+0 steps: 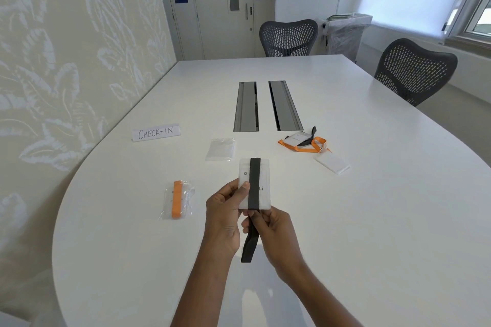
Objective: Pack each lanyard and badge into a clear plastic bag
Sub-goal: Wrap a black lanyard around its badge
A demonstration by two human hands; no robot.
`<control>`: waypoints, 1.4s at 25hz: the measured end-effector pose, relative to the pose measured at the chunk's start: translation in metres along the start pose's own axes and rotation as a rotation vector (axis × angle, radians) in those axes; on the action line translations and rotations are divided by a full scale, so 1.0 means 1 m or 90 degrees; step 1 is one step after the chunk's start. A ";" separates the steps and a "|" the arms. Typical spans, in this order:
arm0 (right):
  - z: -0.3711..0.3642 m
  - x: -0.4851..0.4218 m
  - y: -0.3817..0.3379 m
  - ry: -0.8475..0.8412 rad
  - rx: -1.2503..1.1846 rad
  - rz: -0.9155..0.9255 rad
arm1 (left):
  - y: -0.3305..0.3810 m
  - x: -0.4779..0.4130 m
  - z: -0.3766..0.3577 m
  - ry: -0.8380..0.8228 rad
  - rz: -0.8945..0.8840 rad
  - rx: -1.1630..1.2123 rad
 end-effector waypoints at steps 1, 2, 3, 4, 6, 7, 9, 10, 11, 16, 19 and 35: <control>0.001 0.002 0.000 0.004 -0.014 -0.008 | -0.002 0.000 0.000 0.008 0.008 0.003; 0.001 0.004 0.000 0.007 -0.026 -0.017 | -0.004 0.001 0.001 0.017 0.014 0.006; 0.001 0.005 0.000 0.010 -0.034 -0.025 | -0.005 0.001 0.002 0.026 0.019 0.009; 0.002 0.006 0.000 0.015 -0.036 -0.036 | -0.007 0.002 0.002 0.035 0.025 0.014; 0.003 0.009 0.001 0.019 -0.032 -0.059 | -0.011 0.003 0.001 0.054 0.040 0.031; 0.002 0.009 0.001 0.014 -0.031 -0.071 | -0.013 0.004 0.001 0.067 0.047 0.039; -0.001 0.011 0.002 -0.007 -0.028 -0.090 | -0.013 0.005 0.004 0.098 0.055 0.047; -0.003 0.011 0.002 -0.014 -0.036 -0.098 | -0.012 0.006 0.005 0.108 0.051 0.041; -0.003 0.012 0.003 -0.014 -0.054 -0.106 | -0.009 0.006 0.005 0.112 0.037 0.026; 0.007 0.014 0.003 0.031 -0.135 -0.161 | 0.014 0.008 0.002 0.125 -0.113 -0.120; 0.016 0.012 -0.001 0.042 -0.178 -0.195 | 0.021 0.013 -0.002 0.118 -0.182 -0.229; 0.061 -0.021 -0.034 0.086 -0.147 -0.127 | 0.017 0.029 -0.018 0.035 -0.267 -0.407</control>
Point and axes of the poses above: each hand's wrist, its own x-axis away from the middle knuckle, its own z-axis out of the back of the hand, y = z × x, the point moved 10 cm from there along -x, towards the middle knuckle, and after that the axes turned 9 degrees about -y, right-handed, at the moved point
